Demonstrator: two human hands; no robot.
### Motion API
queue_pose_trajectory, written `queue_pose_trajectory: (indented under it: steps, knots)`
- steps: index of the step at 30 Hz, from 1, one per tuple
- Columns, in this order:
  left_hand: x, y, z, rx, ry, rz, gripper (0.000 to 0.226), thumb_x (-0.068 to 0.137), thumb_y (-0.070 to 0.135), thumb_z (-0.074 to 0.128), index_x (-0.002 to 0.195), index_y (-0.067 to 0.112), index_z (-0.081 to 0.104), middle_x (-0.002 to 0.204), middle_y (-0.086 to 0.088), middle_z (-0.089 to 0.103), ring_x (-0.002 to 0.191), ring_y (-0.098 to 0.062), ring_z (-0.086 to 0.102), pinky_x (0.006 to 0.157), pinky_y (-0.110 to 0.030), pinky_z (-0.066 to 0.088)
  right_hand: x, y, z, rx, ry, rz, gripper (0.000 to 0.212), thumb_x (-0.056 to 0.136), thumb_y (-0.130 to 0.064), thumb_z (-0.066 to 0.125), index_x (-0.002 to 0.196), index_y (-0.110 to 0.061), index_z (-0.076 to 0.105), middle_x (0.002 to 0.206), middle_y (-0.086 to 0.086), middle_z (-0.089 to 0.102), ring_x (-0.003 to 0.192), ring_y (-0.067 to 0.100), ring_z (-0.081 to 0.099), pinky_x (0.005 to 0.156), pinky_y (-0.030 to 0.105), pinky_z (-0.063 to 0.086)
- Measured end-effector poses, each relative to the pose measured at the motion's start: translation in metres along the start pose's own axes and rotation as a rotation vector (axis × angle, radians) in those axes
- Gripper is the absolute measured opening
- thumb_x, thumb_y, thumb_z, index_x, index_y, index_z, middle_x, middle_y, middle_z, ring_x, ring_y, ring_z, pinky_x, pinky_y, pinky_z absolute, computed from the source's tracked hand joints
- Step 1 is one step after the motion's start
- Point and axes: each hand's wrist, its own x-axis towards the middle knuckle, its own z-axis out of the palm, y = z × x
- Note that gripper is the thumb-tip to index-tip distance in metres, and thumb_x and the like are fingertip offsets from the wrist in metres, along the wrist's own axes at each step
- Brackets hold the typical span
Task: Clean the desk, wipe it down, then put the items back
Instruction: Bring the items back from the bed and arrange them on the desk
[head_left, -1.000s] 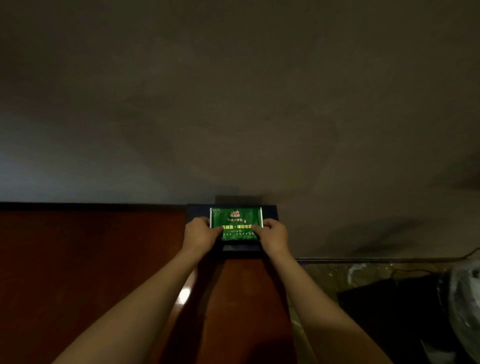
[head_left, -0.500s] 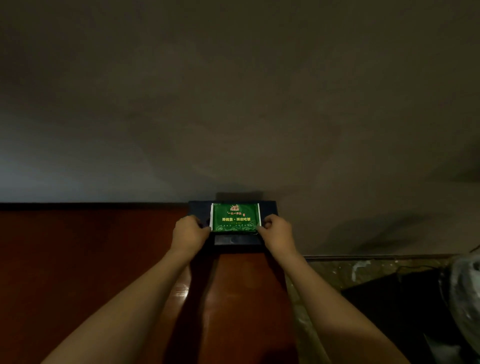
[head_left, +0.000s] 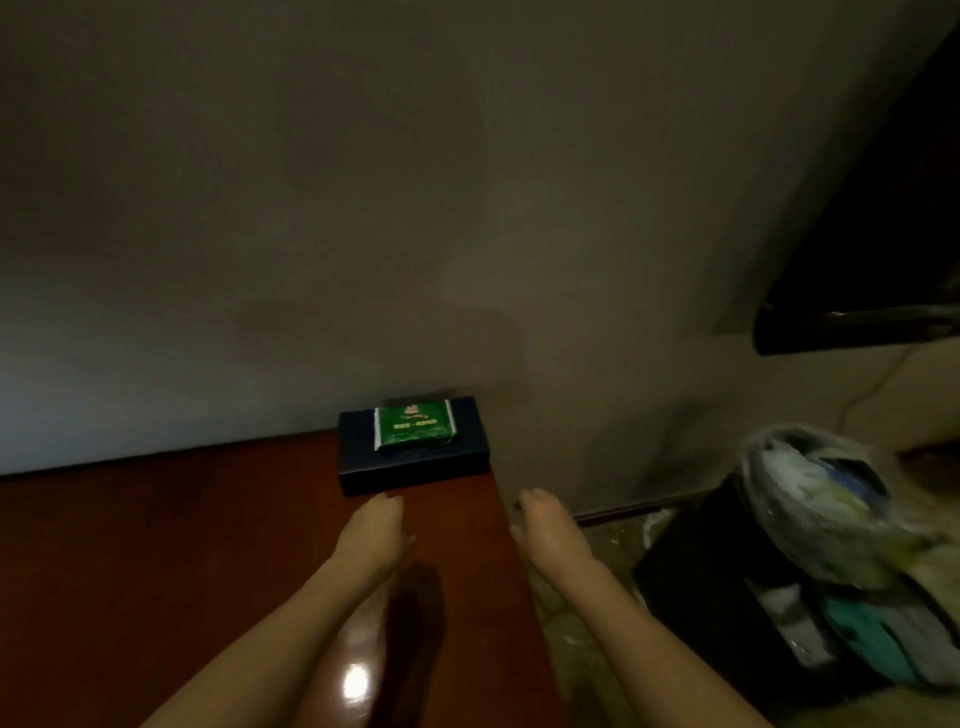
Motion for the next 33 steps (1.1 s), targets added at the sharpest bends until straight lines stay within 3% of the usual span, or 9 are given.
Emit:
queue_pose_trajectory:
  steps: [7,11,16,18,21,25,29,33]
  knots:
    - [-0.049,0.054,0.012,0.114,-0.093,0.358,0.020,0.090,0.021,0.057,0.108,0.012,0.054,0.116,-0.006,0.051,0.103,-0.020,0.054,0.080,-0.028,0.046,-0.122,0.007,0.004,0.055,0.149,0.260,0.028,0.092,-0.014,0.051,0.119,-0.008,0.054,0.123,0.010,0.052,0.113,0.024,0.049,0.093,0.030,0.041]
    - [-0.094,0.087,0.029,0.107,-0.176,0.562,0.007,0.092,0.021,0.053,0.094,0.015,0.053,0.103,-0.002,0.053,0.089,-0.016,0.054,0.067,-0.024,0.046,-0.209,0.012,0.014,0.030,0.215,0.473,0.027,0.092,-0.017,0.054,0.117,-0.007,0.054,0.118,0.010,0.052,0.109,0.024,0.051,0.088,0.032,0.043]
    - [-0.161,0.142,0.057,0.150,-0.302,0.840,0.009,0.090,0.020,0.053,0.082,0.016,0.053,0.098,-0.001,0.055,0.087,-0.015,0.054,0.066,-0.023,0.039,-0.319,0.032,0.018,0.056,0.303,0.747,0.025,0.091,-0.014,0.053,0.113,-0.003,0.054,0.116,0.012,0.053,0.110,0.025,0.051,0.085,0.028,0.040]
    - [-0.190,0.168,0.071,0.169,-0.345,0.937,0.006,0.089,0.021,0.055,0.093,0.017,0.056,0.105,-0.001,0.055,0.093,-0.015,0.055,0.072,-0.024,0.043,-0.366,0.034,0.021,0.100,0.346,0.846,0.026,0.092,-0.013,0.051,0.115,-0.001,0.054,0.119,0.015,0.053,0.113,0.027,0.050,0.088,0.028,0.038]
    - [-0.241,0.204,0.090,0.190,-0.399,1.058,0.026,0.088,0.024,0.058,0.112,0.013,0.058,0.115,-0.004,0.053,0.105,-0.021,0.054,0.084,-0.030,0.046,-0.434,0.032,0.026,0.134,0.404,1.000,0.031,0.093,-0.016,0.050,0.121,-0.001,0.053,0.124,0.015,0.054,0.115,0.027,0.050,0.092,0.028,0.037]
    - [-0.341,0.254,0.125,0.301,-0.427,1.294,0.030,0.086,0.029,0.058,0.109,0.009,0.060,0.115,-0.011,0.059,0.104,-0.026,0.057,0.080,-0.030,0.046,-0.550,0.025,0.041,0.173,0.504,1.262,0.033,0.094,-0.016,0.049,0.123,-0.002,0.052,0.125,0.018,0.052,0.118,0.031,0.050,0.096,0.032,0.040]
    - [-0.455,0.289,0.158,0.359,-0.509,1.465,0.037,0.090,0.025,0.056,0.123,0.007,0.055,0.123,-0.012,0.057,0.113,-0.025,0.055,0.084,-0.028,0.045,-0.666,0.001,0.062,0.199,0.602,1.476,0.032,0.095,-0.019,0.047,0.124,-0.006,0.052,0.126,0.015,0.054,0.117,0.030,0.051,0.097,0.034,0.042]
    - [-0.580,0.306,0.194,0.419,-0.578,1.665,0.037,0.090,0.023,0.054,0.123,0.005,0.055,0.124,-0.014,0.058,0.114,-0.025,0.055,0.086,-0.028,0.045,-0.785,-0.029,0.096,0.209,0.716,1.664,0.031,0.097,-0.018,0.046,0.124,-0.007,0.052,0.127,0.014,0.053,0.119,0.030,0.051,0.102,0.036,0.039]
